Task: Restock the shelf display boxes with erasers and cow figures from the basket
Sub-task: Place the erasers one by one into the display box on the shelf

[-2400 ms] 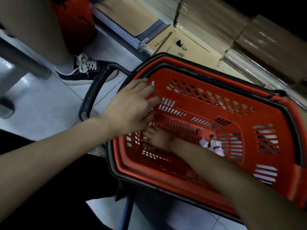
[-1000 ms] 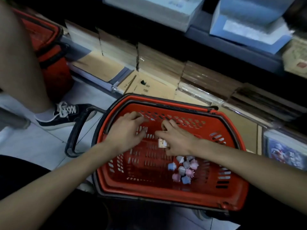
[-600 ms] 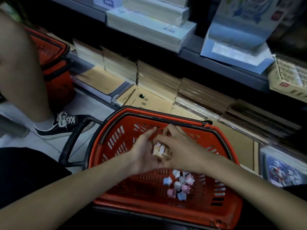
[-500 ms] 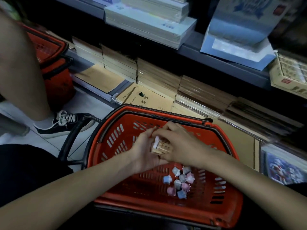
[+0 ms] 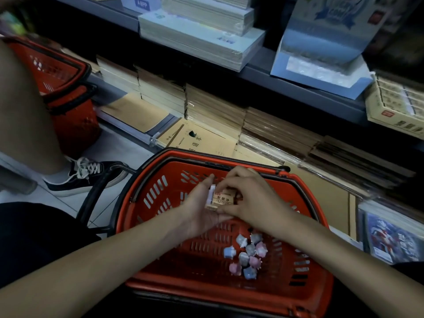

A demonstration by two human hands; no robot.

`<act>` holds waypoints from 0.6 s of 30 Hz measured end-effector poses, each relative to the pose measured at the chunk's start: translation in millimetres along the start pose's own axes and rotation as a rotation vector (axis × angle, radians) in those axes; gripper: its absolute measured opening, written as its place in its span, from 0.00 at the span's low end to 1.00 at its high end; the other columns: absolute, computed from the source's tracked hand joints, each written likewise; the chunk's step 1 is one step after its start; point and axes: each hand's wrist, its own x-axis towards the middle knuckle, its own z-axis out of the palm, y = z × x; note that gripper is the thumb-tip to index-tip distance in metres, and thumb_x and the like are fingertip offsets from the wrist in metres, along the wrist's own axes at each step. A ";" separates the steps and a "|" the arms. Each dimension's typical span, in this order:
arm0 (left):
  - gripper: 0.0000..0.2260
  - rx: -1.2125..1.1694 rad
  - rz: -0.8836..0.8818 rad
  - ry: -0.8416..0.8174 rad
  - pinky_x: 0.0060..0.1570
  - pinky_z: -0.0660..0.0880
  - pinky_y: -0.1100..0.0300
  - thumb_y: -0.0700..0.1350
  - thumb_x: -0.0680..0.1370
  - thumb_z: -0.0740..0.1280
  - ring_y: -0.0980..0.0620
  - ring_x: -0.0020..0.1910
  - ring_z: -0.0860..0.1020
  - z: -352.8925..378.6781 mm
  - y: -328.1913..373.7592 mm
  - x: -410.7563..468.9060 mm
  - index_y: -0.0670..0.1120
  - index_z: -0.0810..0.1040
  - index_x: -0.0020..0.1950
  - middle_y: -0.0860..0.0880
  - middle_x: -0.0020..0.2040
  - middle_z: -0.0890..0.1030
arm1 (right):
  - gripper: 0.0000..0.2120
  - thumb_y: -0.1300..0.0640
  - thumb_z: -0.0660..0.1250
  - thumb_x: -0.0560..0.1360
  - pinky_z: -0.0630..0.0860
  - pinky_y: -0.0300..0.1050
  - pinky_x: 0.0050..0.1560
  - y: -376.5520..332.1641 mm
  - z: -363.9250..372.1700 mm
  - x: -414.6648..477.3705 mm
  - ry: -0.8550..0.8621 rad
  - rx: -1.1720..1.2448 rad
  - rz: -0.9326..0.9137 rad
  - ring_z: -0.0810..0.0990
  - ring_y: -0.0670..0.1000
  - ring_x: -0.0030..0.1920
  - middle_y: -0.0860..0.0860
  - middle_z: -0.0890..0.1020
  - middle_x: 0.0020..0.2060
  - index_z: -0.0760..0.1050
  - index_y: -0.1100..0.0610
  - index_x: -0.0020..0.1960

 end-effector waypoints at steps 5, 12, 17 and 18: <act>0.27 0.057 0.030 -0.036 0.50 0.83 0.49 0.61 0.84 0.58 0.45 0.45 0.86 11.9 -0.8 -9.2 0.37 0.80 0.59 0.39 0.50 0.85 | 0.15 0.49 0.83 0.67 0.77 0.45 0.54 -1.2 -15.8 -1.6 -0.005 0.184 0.139 0.75 0.45 0.54 0.43 0.74 0.52 0.86 0.47 0.52; 0.25 0.126 0.100 -0.037 0.41 0.83 0.55 0.60 0.83 0.61 0.48 0.42 0.84 34.8 -0.7 -23.3 0.39 0.81 0.59 0.42 0.49 0.84 | 0.03 0.51 0.76 0.75 0.76 0.41 0.52 1.5 -34.0 -19.1 0.115 0.241 0.088 0.78 0.42 0.51 0.44 0.78 0.49 0.86 0.49 0.46; 0.18 0.148 0.183 -0.077 0.34 0.80 0.60 0.56 0.82 0.65 0.50 0.37 0.80 50.3 5.6 -28.4 0.41 0.81 0.55 0.44 0.43 0.81 | 0.09 0.51 0.65 0.82 0.72 0.38 0.50 3.0 -44.5 -33.7 0.263 0.212 0.077 0.76 0.41 0.50 0.43 0.78 0.48 0.81 0.51 0.47; 0.17 0.164 0.202 -0.084 0.33 0.79 0.60 0.54 0.82 0.66 0.51 0.37 0.80 55.0 7.0 -28.1 0.41 0.80 0.55 0.44 0.43 0.81 | 0.09 0.51 0.64 0.83 0.73 0.38 0.49 4.4 -50.7 -35.8 0.305 0.241 0.095 0.77 0.41 0.49 0.44 0.79 0.47 0.80 0.51 0.47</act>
